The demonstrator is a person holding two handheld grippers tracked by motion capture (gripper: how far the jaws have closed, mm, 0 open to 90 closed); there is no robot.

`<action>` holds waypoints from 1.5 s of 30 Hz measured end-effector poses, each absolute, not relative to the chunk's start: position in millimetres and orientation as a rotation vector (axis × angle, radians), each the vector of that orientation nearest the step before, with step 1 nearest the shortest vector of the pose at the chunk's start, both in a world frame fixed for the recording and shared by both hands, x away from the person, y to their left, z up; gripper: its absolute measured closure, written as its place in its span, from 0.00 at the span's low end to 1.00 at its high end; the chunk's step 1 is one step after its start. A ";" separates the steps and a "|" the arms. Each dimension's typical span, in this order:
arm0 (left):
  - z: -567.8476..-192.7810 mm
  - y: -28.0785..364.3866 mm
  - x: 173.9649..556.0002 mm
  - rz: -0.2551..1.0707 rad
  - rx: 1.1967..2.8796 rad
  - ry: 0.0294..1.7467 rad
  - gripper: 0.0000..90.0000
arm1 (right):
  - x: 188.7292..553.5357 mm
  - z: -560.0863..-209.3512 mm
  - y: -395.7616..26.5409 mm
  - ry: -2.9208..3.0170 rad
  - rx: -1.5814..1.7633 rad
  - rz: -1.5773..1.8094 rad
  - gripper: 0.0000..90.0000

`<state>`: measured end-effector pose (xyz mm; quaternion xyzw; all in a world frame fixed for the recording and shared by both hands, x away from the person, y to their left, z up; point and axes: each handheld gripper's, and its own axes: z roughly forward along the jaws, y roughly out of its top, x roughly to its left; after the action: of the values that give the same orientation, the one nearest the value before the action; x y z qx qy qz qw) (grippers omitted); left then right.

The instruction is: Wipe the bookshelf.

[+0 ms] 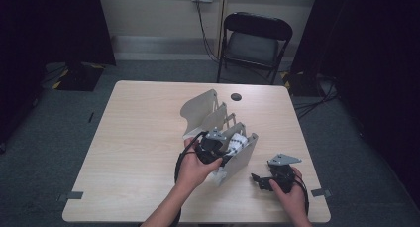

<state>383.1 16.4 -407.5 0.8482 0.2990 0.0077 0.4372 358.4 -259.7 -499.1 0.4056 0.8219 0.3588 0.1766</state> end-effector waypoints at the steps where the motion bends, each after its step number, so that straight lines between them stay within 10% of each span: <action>1: -410.7 16.0 383.1 0.019 2.110 0.751 0.89 | 358.4 -499.1 -259.7 2.327 1.149 1.016 0.15; 45: -474.8 28.7 370.5 0.031 2.225 0.800 0.89 | 358.4 -499.1 -259.6 2.327 1.149 1.016 0.15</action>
<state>370.5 28.7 -474.8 0.8708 0.3131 0.0123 0.3788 358.4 -259.6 -499.1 0.4057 0.8219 0.3588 0.1764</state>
